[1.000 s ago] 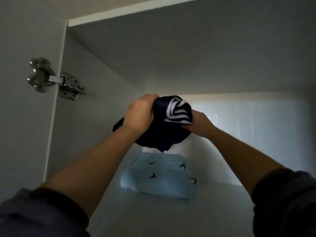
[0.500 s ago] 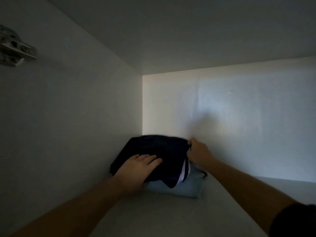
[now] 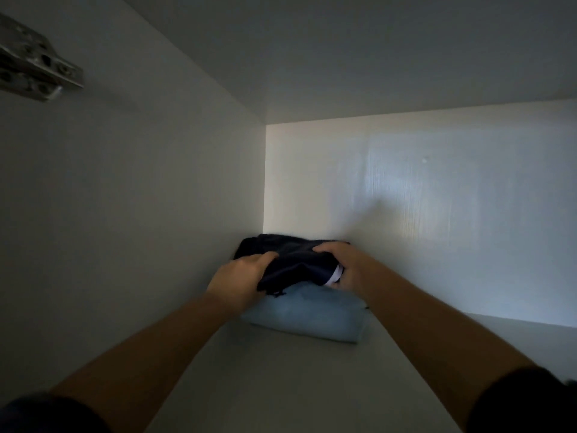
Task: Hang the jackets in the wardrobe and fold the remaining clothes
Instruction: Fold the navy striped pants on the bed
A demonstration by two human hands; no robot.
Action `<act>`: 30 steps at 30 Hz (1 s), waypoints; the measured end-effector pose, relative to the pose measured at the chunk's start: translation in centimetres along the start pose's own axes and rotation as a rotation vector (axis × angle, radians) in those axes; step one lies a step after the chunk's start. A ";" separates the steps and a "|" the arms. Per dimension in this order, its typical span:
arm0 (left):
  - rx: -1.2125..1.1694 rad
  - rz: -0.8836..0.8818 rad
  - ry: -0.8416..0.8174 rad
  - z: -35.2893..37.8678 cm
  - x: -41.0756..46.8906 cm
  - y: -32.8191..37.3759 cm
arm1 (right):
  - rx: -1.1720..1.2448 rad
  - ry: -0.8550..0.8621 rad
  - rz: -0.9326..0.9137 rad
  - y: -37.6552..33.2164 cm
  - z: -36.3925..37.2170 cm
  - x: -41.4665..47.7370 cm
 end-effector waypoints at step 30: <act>0.651 0.304 0.197 -1.2 2.3 0.7 | -0.409 0.025 -0.253 -0.6 -2.5 1.7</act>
Point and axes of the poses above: each hand's wrist, its own x-axis towards the middle knuckle, its own z-axis out of the palm, y = z × x, the point moved 6 cm from there along x, towards the middle knuckle, and after that the axes turned 3 degrees about -z, right-handed, at the moved point
